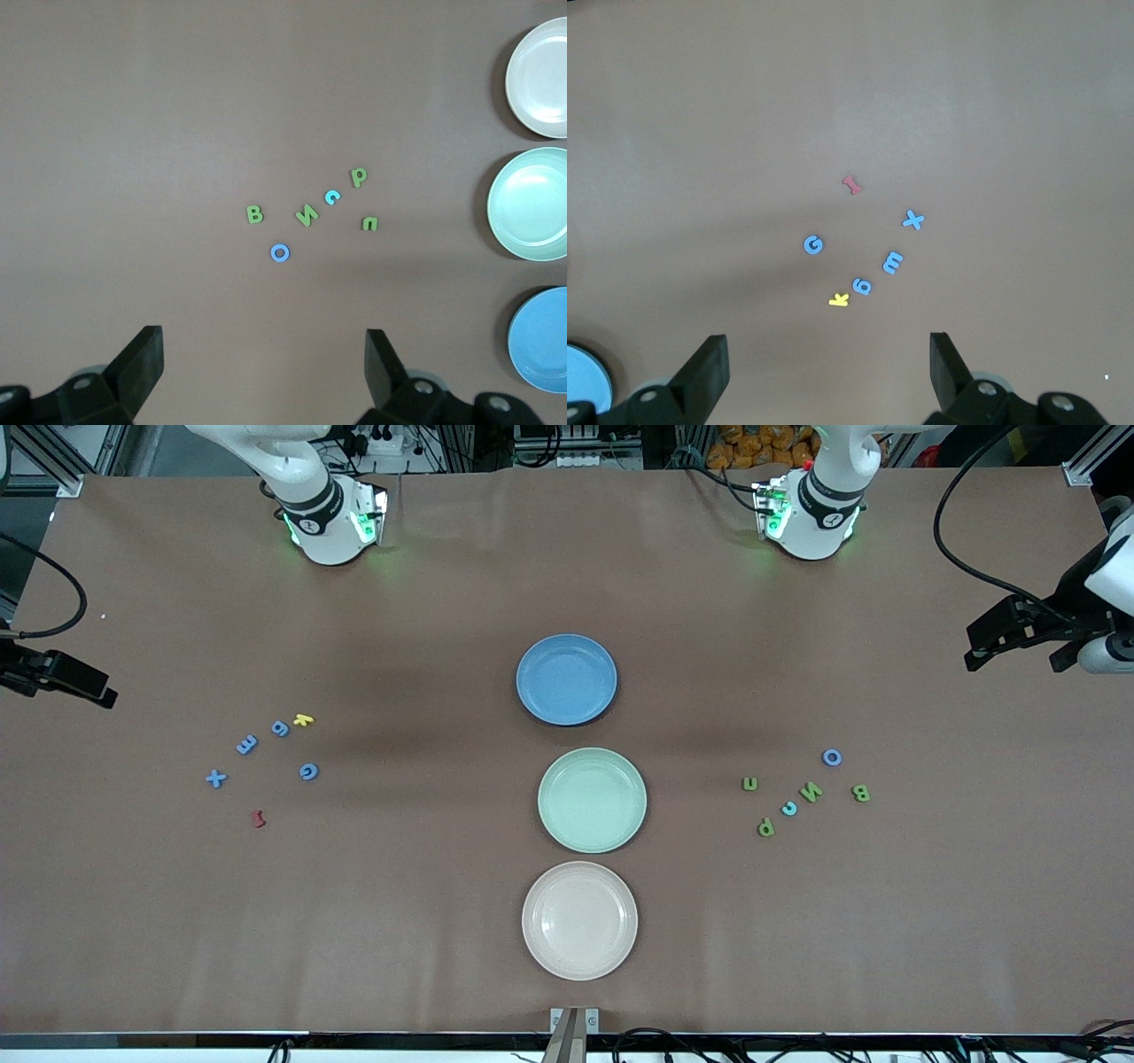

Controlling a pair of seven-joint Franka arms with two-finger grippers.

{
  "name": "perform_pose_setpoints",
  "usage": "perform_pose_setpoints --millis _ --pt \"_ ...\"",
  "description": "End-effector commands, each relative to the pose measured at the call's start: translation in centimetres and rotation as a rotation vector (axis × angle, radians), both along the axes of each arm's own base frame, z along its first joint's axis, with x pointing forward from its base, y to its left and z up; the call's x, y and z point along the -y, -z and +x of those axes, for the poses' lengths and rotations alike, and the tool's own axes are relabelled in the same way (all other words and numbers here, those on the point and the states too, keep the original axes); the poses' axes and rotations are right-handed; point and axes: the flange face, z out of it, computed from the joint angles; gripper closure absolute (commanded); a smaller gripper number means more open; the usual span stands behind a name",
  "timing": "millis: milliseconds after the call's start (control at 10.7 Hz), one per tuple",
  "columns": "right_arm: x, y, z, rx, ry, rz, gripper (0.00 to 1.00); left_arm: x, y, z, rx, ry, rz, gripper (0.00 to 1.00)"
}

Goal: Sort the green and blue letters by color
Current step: 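Move both grippers out from rest toward the letter groups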

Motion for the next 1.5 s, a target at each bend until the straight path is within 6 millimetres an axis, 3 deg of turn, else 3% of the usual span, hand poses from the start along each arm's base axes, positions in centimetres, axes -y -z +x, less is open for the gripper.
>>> perform_pose_setpoints --millis 0,280,654,748,1028,1402 --pt "-0.1 -0.7 -0.4 0.011 0.012 0.003 0.0 -0.2 0.0 -0.4 -0.01 0.05 -0.004 0.0" --pt "0.2 -1.1 -0.6 0.015 0.017 -0.001 0.0 -0.5 1.7 0.1 -0.044 0.061 -0.01 0.0" --pt "1.4 0.3 0.2 0.022 0.039 0.004 0.0 -1.1 10.2 1.5 -0.097 0.084 -0.002 0.0" --pt "1.6 1.9 0.4 0.012 0.045 0.012 0.0 -1.4 12.7 1.8 -0.072 0.104 0.007 0.0" --pt "2.3 10.9 0.3 0.022 0.085 0.065 0.0 -2.2 21.4 3.8 -0.093 0.05 0.045 0.0" --pt "1.6 20.8 -0.9 -0.022 0.1 0.084 0.0 -3.2 29.9 5.8 -0.14 -0.179 0.035 0.06"
